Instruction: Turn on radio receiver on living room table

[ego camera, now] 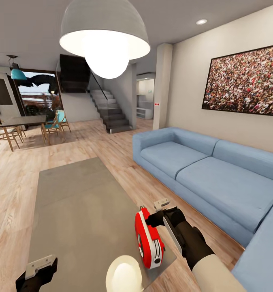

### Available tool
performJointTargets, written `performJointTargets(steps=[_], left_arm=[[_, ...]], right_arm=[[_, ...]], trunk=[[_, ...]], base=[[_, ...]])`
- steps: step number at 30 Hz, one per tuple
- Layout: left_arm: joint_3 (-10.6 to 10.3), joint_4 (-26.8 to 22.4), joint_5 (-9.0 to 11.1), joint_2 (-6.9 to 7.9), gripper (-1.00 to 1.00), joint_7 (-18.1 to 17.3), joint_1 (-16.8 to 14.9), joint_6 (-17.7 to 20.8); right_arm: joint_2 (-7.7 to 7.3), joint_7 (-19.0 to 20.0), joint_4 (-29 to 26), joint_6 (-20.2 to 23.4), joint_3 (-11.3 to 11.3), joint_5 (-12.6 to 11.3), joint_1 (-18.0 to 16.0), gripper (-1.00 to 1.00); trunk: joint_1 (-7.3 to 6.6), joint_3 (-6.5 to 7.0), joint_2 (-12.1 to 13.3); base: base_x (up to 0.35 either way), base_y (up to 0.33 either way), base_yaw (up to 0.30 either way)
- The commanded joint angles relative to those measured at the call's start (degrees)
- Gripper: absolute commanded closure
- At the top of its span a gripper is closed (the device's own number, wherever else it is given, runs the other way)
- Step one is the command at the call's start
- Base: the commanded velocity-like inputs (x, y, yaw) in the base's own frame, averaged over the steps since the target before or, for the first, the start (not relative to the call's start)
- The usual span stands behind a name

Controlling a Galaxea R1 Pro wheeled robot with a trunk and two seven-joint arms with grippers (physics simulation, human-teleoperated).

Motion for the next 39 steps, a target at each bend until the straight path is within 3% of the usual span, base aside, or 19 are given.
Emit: performJointTargets(steps=[1, 21, 30, 39], left_arm=[[0.0, 0.0, 0.0, 0.0, -1.0, 0.0, 0.0, 0.0], [0.0, 0.0, 0.0, 0.02, -1.0, -0.2, 0.0, 0.2], [0.0, 0.1, 0.0, -0.07, -1.0, -0.1, 0.0, 0.1], [0.0, 0.1, 0.0, -0.07, -1.0, -0.1, 0.0, 0.2]], right_arm=[[0.0, 0.0, 0.0, 0.0, 0.0, 0.0, 0.0, -1.0], [0.0, 0.0, 0.0, 0.0, 0.2, 0.0, 0.0, -1.0], [0.0, 0.0, 0.0, 0.0, 0.2, 0.0, 0.0, -1.0], [0.0, 0.0, 0.0, 0.0, 0.3, -0.1, 0.0, -1.0]], trunk=[[0.23, -0.18, -0.4], [0.23, -0.18, -0.4], [2.2, -1.8, -4.0], [2.2, -1.8, -4.0]], base=[[0.0, 0.0, 0.0], [0.0, 0.0, 0.0], [0.0, 0.0, 0.0], [0.0, 0.0, 0.0]])
